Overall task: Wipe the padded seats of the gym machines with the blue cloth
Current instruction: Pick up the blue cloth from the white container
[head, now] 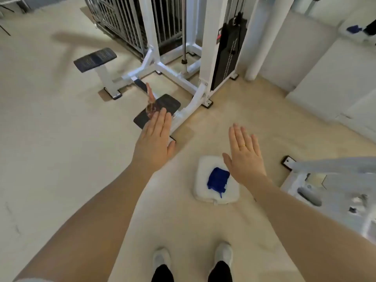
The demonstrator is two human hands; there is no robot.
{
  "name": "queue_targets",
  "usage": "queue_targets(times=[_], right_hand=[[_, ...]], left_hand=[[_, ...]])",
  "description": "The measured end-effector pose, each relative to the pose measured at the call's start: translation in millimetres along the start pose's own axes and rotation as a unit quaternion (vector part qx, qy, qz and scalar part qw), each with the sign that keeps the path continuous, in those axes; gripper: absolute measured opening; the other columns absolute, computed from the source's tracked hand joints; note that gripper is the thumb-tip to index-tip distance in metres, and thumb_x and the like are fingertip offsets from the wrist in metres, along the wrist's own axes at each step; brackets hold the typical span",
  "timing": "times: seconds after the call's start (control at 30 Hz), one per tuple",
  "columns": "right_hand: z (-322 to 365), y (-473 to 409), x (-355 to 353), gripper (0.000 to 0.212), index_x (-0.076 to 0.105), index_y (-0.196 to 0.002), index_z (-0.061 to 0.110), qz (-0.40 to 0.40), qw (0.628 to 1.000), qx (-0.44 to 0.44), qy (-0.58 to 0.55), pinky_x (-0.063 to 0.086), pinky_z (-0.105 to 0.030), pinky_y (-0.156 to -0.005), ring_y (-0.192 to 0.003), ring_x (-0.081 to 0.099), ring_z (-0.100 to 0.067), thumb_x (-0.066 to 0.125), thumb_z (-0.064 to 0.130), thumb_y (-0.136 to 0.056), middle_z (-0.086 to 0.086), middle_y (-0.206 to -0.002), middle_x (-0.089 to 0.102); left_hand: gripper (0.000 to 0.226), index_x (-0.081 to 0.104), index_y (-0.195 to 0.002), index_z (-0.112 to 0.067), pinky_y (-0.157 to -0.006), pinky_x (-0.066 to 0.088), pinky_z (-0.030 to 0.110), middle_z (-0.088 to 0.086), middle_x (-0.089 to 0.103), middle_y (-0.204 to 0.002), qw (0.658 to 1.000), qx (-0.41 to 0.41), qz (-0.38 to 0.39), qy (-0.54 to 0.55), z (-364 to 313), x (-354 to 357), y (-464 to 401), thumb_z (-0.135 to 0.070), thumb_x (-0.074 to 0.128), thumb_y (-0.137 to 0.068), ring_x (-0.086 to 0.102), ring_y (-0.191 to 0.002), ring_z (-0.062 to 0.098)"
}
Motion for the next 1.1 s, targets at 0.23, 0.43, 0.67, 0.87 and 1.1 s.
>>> queue_targets(times=[0.23,0.43,0.67,0.87,1.1], right_hand=[[-30,2,205,0.071,-0.015,-0.146,0.009,0.113,0.994,0.009,0.0,-0.011,-0.036,-0.114,-0.144,-0.013,-0.021,0.031,0.035,-0.099,-0.005,-0.157,-0.015],[-55,2,372,0.066,-0.006,-0.148,0.008,0.19,0.982,0.011,0.01,-0.004,-0.038,-0.117,-0.145,-0.006,-0.022,0.03,0.035,-0.099,-0.006,-0.158,-0.005],[-92,-23,510,0.069,0.006,-0.149,0.01,0.24,0.969,0.047,-0.028,0.009,-0.04,-0.117,-0.145,0.007,-0.026,0.044,0.032,-0.096,-0.006,-0.158,0.006],[-96,-50,519,0.046,0.042,-0.126,0.007,0.158,0.987,0.032,0.022,0.034,-0.038,-0.096,-0.109,0.045,-0.032,0.057,0.003,-0.083,-0.013,-0.123,0.048],[-89,-33,447,0.019,0.05,-0.107,0.006,0.208,0.917,0.161,-0.3,0.038,-0.029,-0.065,-0.083,0.054,-0.027,0.045,0.006,-0.089,-0.009,-0.094,0.057]], left_hand=[[0.075,0.004,-0.148,-0.003,-0.117,0.011,0.036,0.014,0.007,-0.158,0.988,-0.058,0.131,0.058,-1,200,33,-0.031,0.046,-0.093,0.008,-0.146,0.027],[0.071,-0.005,-0.148,-0.006,-0.118,0.005,0.033,0.009,-0.006,-0.159,0.968,-0.103,0.22,0.066,2,358,69,-0.034,0.036,-0.097,-0.003,-0.147,0.023],[0.071,-0.008,-0.148,-0.008,-0.119,0.003,0.033,0.007,-0.011,-0.159,0.952,-0.14,0.253,0.102,2,479,93,-0.034,0.033,-0.098,-0.007,-0.147,0.022],[0.07,-0.007,-0.149,-0.008,-0.118,0.001,0.031,0.006,-0.009,-0.159,0.944,-0.135,0.281,0.108,-6,509,109,-0.035,0.032,-0.098,-0.006,-0.147,0.02],[0.063,0.002,-0.15,-0.01,-0.118,0.002,0.03,0.006,-0.008,-0.159,0.936,-0.128,0.302,0.124,-22,436,86,-0.035,0.03,-0.099,-0.005,-0.147,0.019]])
Point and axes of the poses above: each hand's wrist, its own y-axis away from the middle knuckle, its own x-axis out of the palm, z = x × y, the point moved 10 cm from there along -y, towards the middle knuckle
